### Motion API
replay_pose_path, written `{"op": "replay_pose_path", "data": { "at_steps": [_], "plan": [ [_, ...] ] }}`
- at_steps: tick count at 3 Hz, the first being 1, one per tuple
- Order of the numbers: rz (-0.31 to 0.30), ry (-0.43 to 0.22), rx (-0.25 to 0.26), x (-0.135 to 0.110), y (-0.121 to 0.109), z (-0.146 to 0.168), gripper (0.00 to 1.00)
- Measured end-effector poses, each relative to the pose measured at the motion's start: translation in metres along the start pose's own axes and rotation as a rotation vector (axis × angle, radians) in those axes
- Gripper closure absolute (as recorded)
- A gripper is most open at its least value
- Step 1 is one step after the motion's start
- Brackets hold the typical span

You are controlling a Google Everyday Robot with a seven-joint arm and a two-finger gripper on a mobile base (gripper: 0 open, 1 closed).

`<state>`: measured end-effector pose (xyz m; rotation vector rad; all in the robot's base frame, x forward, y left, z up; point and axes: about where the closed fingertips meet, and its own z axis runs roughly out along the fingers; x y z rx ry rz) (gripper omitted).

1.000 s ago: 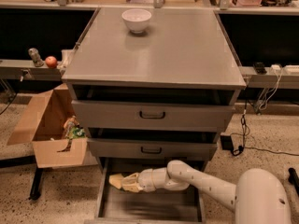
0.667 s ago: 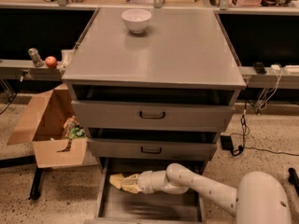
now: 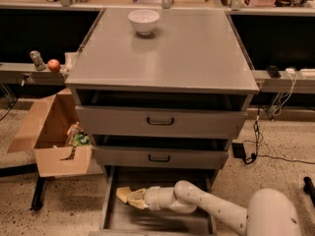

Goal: Place sponge into bottom drawer

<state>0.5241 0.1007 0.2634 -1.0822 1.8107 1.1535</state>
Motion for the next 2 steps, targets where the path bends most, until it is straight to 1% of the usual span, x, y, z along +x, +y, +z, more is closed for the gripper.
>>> {"op": "replay_pose_path", "data": {
  "at_steps": [1, 2],
  "plan": [
    [0.046, 0.000, 0.067, 0.045, -0.009, 0.019, 1.00],
    [0.087, -0.021, 0.124, 0.076, -0.022, 0.027, 0.74]
  ]
}}
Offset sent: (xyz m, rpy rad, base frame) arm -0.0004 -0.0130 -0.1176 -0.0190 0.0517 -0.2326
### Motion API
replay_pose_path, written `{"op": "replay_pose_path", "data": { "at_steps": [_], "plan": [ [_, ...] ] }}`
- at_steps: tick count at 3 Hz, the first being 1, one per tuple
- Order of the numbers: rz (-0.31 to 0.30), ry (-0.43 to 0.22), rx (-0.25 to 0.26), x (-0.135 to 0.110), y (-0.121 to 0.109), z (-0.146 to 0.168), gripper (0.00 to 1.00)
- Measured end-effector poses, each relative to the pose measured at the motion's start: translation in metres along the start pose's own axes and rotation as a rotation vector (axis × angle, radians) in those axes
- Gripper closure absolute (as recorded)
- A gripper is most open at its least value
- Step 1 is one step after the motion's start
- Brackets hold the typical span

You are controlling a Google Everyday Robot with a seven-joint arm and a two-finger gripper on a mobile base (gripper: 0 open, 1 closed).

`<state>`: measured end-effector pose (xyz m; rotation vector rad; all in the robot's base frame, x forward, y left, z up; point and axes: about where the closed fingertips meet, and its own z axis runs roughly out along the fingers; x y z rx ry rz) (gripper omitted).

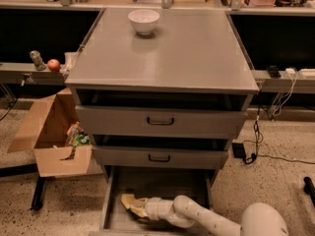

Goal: Place sponge into bottom drawer

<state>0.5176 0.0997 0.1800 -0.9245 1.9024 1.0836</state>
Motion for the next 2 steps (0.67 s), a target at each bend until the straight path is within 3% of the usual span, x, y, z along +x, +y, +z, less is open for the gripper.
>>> {"op": "replay_pose_path", "data": {
  "at_steps": [2],
  "plan": [
    [0.000, 0.000, 0.000, 0.0000, 0.0000, 0.0000, 0.27]
  ]
}}
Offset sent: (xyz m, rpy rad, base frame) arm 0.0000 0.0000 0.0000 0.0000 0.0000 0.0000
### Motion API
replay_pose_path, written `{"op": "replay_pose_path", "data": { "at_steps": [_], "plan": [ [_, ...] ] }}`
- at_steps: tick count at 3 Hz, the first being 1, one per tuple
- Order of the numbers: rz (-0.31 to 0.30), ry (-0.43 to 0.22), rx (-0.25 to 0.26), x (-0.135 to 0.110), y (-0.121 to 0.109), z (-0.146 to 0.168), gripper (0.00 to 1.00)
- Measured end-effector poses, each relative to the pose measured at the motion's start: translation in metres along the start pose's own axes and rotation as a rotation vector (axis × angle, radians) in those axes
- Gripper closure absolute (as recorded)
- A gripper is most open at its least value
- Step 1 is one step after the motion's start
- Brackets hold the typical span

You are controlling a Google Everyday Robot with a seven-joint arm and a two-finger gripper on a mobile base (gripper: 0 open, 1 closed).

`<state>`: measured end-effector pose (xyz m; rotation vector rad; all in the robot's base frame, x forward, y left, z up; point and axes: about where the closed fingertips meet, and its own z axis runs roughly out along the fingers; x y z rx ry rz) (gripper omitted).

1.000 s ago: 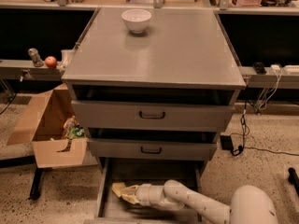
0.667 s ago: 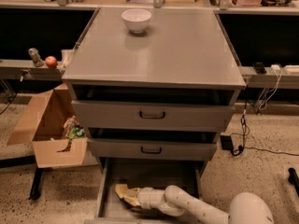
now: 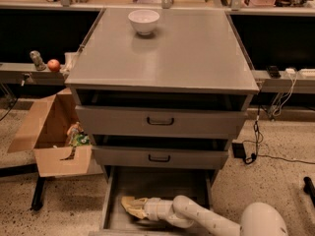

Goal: Place sponge into bottom drawer

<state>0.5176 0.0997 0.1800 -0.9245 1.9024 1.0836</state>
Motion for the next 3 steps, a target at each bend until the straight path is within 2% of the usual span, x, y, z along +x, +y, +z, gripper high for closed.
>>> {"op": "replay_pose_path", "data": {
  "at_steps": [1, 2, 3],
  "plan": [
    [0.000, 0.000, 0.000, 0.0000, 0.0000, 0.0000, 0.05],
    [0.000, 0.000, 0.000, 0.0000, 0.0001, 0.0001, 0.00],
    [0.000, 0.000, 0.000, 0.0000, 0.0001, 0.0001, 0.00]
  ]
}}
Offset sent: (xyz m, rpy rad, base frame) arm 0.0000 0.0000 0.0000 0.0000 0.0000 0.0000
